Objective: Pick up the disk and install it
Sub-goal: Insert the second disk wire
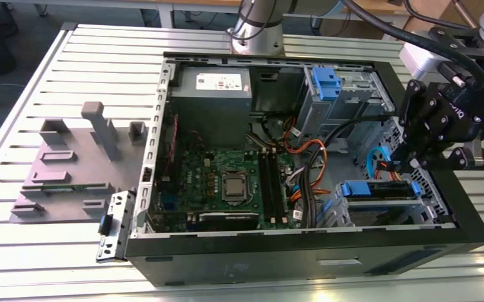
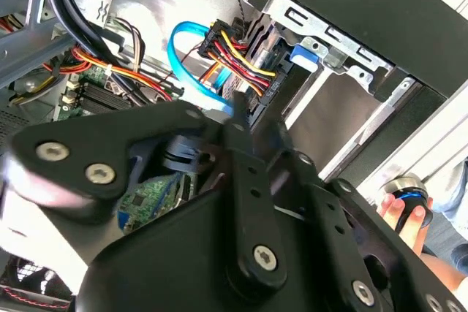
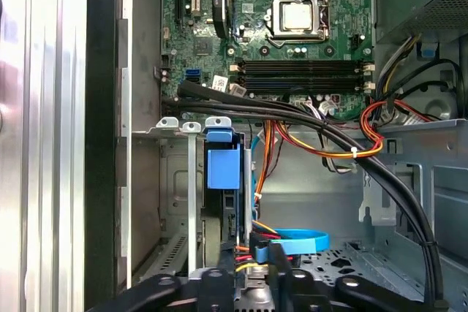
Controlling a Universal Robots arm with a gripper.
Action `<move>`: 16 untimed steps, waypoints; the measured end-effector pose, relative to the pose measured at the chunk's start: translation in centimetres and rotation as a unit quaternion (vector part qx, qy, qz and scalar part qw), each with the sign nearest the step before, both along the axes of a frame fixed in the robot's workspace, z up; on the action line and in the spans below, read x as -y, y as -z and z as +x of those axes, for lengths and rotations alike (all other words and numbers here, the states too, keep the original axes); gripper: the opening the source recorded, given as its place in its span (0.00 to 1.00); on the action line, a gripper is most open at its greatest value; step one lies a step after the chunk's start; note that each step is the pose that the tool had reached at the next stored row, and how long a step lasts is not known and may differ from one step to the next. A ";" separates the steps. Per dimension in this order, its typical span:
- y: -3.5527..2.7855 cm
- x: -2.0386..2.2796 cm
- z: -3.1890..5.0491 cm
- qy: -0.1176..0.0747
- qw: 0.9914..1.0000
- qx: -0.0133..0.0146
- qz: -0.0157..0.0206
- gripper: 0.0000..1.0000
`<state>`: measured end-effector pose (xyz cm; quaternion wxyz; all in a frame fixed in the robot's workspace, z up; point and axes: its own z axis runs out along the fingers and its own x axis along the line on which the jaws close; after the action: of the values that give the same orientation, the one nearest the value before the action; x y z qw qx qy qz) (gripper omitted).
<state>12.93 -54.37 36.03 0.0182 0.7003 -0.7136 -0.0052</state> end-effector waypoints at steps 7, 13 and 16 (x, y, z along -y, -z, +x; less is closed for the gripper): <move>0.01 0.00 0.00 0.000 1.000 0.000 0.000 0.11; 0.02 0.00 0.00 0.000 1.000 0.000 0.000 0.11; 0.02 0.01 0.00 0.000 1.000 0.000 0.000 0.17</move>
<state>12.93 -54.38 36.01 0.0182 0.7003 -0.7136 -0.0052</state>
